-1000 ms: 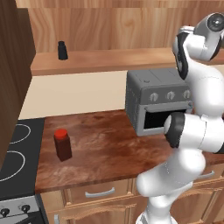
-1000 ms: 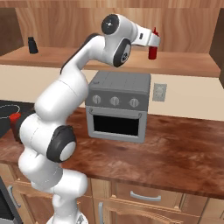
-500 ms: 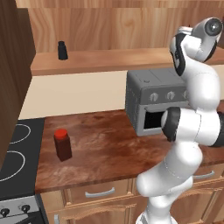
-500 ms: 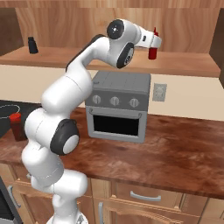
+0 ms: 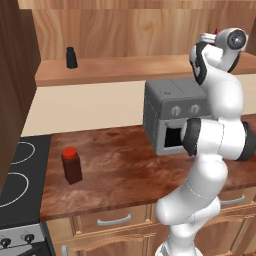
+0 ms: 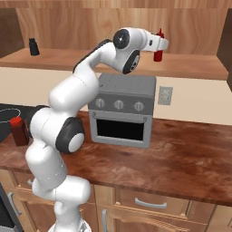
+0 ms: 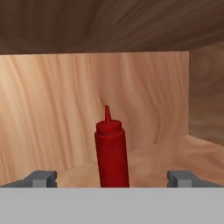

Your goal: Collect the paprika, ketchup, and shaker from the cabinet and place them next to the stove.

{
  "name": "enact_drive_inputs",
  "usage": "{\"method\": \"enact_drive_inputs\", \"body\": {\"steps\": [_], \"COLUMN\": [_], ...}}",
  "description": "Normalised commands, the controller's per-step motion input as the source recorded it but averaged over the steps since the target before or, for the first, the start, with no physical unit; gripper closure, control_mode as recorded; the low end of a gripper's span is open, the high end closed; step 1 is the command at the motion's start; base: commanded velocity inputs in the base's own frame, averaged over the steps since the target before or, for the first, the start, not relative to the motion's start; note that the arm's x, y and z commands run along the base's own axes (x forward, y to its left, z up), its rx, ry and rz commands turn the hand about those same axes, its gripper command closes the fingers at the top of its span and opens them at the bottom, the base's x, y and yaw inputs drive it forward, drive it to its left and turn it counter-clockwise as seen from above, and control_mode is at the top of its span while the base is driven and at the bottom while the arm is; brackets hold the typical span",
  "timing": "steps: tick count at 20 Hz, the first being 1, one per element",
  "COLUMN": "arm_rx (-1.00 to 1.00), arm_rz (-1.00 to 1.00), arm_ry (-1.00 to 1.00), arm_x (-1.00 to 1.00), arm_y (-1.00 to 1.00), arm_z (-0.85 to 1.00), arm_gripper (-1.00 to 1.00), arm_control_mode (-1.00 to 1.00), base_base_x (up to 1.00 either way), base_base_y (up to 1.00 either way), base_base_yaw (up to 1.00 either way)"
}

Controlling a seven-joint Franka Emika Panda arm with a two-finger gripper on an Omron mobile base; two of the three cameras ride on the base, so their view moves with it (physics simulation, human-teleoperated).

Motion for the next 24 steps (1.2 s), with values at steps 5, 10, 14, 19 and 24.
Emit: {"method": "enact_drive_inputs", "body": {"steps": [5,10,14,19,24], "arm_rx": [-0.12,-0.04,0.00,0.01,0.00], "arm_rz": [0.00,0.00,0.00,0.00,0.00], "arm_ry": [0.00,0.00,0.00,0.00,0.00], "arm_x": [0.18,0.21,0.31,0.29,0.15], "arm_y": [-0.06,0.00,-0.04,-0.26,-0.22], "arm_z": [-0.12,-0.05,-0.02,-0.01,-0.03], "arm_gripper": [-1.00,-1.00,-1.00,-1.00,-1.00], "arm_control_mode": [-1.00,-1.00,-1.00,-1.00,-1.00], "base_base_x": [0.00,0.00,0.00,0.00,0.00], "base_base_y": [0.00,0.00,0.00,0.00,0.00], "base_base_yaw": [0.00,0.00,0.00,0.00,0.00]}}
